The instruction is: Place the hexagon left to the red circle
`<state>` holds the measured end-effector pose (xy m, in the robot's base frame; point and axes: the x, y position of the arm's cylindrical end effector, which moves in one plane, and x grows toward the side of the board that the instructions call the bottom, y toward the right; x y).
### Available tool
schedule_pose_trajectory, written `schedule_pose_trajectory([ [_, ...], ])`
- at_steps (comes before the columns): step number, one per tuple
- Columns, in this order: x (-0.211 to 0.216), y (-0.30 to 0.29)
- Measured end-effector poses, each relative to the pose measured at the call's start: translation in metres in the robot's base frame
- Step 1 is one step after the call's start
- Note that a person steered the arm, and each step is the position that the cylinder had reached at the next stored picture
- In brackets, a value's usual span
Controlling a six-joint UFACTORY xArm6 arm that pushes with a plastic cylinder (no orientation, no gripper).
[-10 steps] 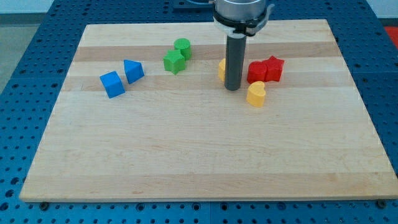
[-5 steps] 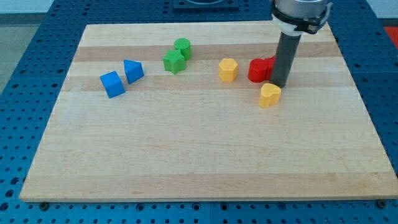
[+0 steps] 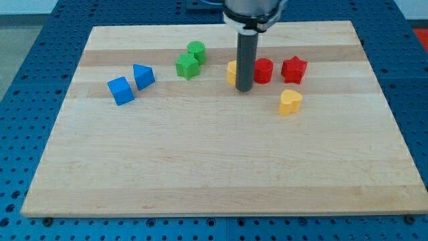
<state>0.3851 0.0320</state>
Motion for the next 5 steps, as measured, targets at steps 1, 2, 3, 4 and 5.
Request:
schedule_pose_trajectory([
  [1, 0.0, -0.016],
  [2, 0.029, -0.02],
  [3, 0.08, -0.02],
  [4, 0.11, 0.0],
  [5, 0.114, 0.053],
])
